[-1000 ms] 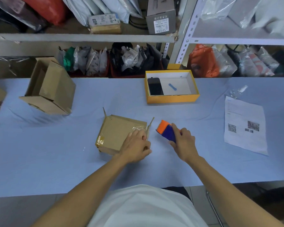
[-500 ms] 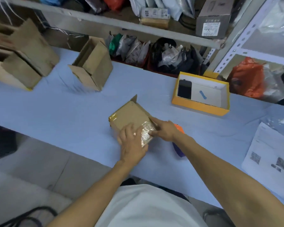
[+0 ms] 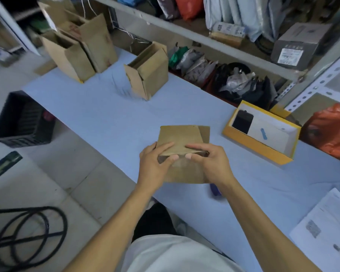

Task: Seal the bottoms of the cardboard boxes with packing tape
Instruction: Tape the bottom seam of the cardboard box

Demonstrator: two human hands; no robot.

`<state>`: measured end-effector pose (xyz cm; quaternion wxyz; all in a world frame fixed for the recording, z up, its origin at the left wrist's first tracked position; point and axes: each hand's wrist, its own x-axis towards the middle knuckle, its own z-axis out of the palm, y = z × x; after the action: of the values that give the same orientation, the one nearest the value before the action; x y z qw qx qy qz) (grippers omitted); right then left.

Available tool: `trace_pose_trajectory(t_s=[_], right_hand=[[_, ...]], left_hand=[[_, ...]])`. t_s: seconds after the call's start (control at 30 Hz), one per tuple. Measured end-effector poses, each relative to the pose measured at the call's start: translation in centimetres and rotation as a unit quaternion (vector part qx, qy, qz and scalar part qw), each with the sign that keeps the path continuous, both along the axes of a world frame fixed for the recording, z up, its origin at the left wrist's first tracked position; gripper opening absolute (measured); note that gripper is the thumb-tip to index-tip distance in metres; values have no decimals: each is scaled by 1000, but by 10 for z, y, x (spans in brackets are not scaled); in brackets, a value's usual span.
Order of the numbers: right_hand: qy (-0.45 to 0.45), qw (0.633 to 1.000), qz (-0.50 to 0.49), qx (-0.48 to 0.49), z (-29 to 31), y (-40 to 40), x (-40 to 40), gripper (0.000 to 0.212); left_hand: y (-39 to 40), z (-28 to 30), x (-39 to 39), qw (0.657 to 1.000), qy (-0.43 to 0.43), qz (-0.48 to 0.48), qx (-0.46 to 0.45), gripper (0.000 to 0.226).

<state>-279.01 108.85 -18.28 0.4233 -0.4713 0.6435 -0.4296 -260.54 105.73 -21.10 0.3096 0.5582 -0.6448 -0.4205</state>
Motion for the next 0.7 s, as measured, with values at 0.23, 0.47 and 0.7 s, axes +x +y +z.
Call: trace_pose_trajectory(t_s=[0.23, 0.47, 0.7], right_hand=[[-48, 998, 2, -32, -5, 9, 1, 17], [-69, 994, 52, -63, -6, 8, 4, 27], [-88, 991, 40, -95, 0, 6, 8, 32]], left_hand=[[22, -3, -14, 995, 38, 24, -90, 23], [22, 2, -16, 991, 6, 41, -125, 22], [17, 15, -25, 989, 32, 74, -125, 19]])
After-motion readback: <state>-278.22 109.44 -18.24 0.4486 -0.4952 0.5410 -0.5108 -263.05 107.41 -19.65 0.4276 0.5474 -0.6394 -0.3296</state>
